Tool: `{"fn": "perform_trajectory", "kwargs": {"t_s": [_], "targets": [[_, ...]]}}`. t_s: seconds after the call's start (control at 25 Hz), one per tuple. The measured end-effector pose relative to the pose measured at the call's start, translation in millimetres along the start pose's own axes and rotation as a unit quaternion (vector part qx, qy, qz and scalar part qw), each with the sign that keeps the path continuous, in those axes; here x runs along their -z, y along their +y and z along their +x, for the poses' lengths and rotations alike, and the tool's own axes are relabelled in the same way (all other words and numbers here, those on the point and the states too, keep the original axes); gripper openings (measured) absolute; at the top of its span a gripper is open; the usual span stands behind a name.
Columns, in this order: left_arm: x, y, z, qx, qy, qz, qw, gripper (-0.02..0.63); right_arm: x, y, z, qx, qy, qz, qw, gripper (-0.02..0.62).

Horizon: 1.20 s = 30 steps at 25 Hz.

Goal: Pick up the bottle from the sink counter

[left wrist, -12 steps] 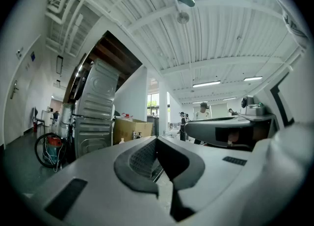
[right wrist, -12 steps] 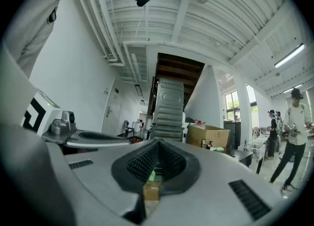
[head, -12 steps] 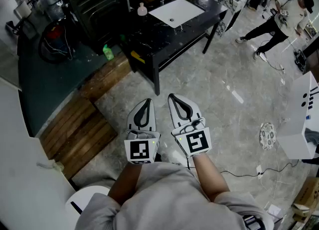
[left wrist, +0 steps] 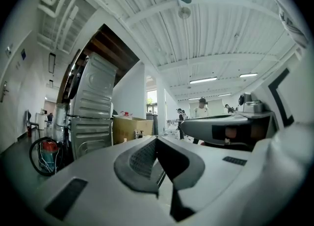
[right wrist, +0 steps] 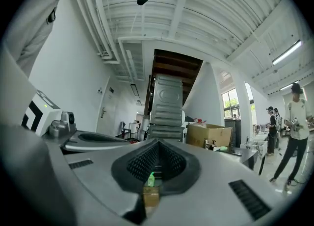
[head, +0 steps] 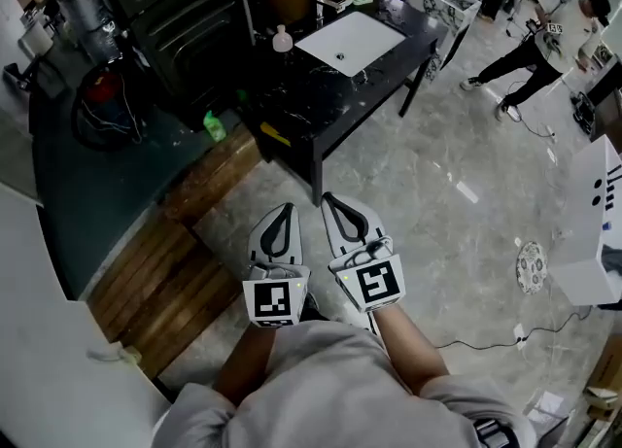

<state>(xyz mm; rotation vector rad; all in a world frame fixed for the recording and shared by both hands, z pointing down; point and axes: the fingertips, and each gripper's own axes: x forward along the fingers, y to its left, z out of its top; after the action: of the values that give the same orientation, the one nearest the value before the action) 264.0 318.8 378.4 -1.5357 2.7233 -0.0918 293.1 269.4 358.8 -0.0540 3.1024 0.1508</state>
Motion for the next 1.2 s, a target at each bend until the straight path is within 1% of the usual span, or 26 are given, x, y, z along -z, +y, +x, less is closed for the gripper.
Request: {"fn": "perform_trajectory", "kwargs": {"t_s": [0.16, 0.32, 0.4, 0.48, 0.56, 0.76, 0.88, 1.04, 1.2], "targets": [[2.9, 32.2, 14.3, 0.004, 0.005, -0.007, 1.0, 0.014, 3.2, 4.2, 34.6, 0.006, 0.005, 0.008, 1.0, 0.009], [13.9, 61.2, 23.9, 0.001, 0.022, -0.015, 0.9996, 0.014, 8.5, 15.6, 62.8, -0.007, 0.012, -0.002, 1.0, 0.009], [20.2, 70.2, 29.6, 0.002, 0.03, -0.025, 0.9993, 0.014, 13.0, 16.4, 74.7, -0.007, 0.016, 0.013, 1.0, 0.009], [24.2, 76.1, 37.5, 0.007, 0.033, -0.033, 0.9989, 0.014, 18.5, 13.1, 88.0, -0.007, 0.022, 0.024, 0.999, 0.009], [27.1, 84.0, 49.7, 0.01, 0.038, -0.038, 0.9985, 0.014, 24.3, 7.4, 106.5, -0.013, 0.028, 0.022, 0.999, 0.009], [43.4, 114.4, 90.6, 0.007, 0.053, -0.043, 0.9977, 0.014, 42.8, -4.2, 158.6, -0.028, 0.035, 0.031, 0.999, 0.009], [47.7, 138.2, 127.4, 0.01, 0.058, -0.031, 0.9978, 0.014, 53.1, -19.7, 197.0, -0.032, 0.029, 0.037, 0.998, 0.009], [50.8, 161.0, 176.0, 0.015, 0.087, -0.039, 0.9954, 0.014, 67.7, -53.4, 240.6, -0.03, 0.058, 0.047, 0.997, 0.009], [55.0, 182.8, 235.4, 0.036, 0.11, -0.031, 0.9928, 0.014, 75.0, -94.9, 285.1, -0.008, 0.062, 0.063, 0.996, 0.009]]}}
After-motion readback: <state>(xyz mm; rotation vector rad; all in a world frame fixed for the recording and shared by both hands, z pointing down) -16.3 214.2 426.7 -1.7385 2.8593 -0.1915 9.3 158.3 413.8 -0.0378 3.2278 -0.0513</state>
